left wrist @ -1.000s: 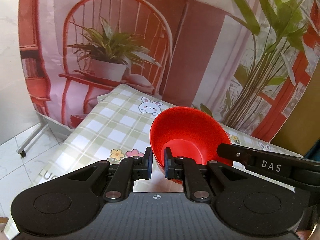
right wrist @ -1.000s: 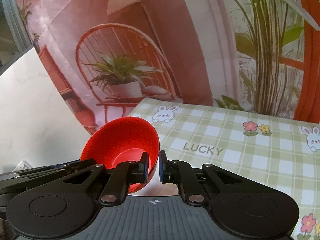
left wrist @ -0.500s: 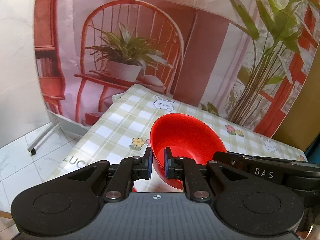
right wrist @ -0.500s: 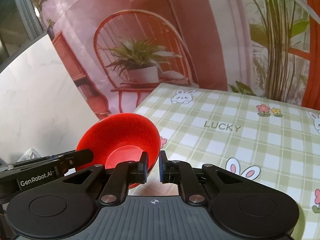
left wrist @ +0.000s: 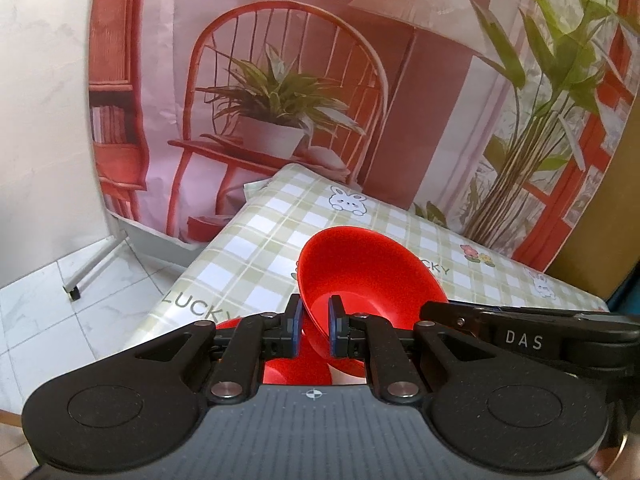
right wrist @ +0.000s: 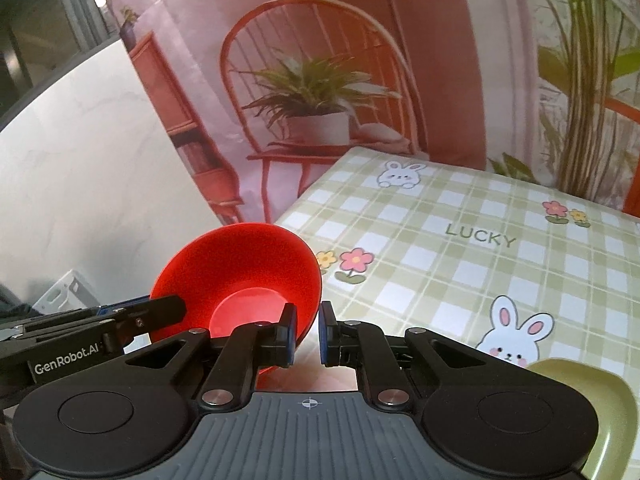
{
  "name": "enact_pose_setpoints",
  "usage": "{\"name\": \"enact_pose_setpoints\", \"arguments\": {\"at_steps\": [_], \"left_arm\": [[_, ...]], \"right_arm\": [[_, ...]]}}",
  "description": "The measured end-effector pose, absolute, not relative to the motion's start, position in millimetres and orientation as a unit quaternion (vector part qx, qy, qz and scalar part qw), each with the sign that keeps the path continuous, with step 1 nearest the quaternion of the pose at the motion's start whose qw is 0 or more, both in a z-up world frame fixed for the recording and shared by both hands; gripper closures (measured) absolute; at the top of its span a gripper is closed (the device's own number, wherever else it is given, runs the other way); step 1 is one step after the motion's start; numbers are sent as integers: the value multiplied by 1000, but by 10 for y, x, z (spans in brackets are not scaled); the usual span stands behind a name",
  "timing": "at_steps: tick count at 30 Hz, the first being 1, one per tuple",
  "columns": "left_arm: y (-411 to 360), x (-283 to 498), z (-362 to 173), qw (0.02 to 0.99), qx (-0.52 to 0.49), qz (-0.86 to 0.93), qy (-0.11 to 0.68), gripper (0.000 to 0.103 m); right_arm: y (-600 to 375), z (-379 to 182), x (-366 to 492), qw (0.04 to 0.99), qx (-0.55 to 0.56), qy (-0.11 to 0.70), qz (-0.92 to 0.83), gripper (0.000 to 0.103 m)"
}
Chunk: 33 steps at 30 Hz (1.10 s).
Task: Organize plates and bowls
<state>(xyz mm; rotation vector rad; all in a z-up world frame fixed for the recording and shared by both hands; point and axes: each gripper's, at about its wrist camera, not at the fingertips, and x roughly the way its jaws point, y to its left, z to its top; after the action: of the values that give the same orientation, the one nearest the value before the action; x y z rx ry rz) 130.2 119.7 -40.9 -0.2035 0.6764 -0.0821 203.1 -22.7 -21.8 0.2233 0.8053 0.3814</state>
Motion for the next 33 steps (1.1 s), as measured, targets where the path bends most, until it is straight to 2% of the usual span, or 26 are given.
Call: {"name": "enact_pose_setpoints", "arguments": {"at_steps": [14, 33], "left_arm": [[1595, 1180, -627, 926, -130, -22, 353, 90], [1729, 1183, -858, 917, -131, -1, 378, 90]], "right_arm": [[199, -410, 2052, 879, 77, 417, 218, 90], [466, -675, 2097, 866, 34, 442, 231, 90]]}}
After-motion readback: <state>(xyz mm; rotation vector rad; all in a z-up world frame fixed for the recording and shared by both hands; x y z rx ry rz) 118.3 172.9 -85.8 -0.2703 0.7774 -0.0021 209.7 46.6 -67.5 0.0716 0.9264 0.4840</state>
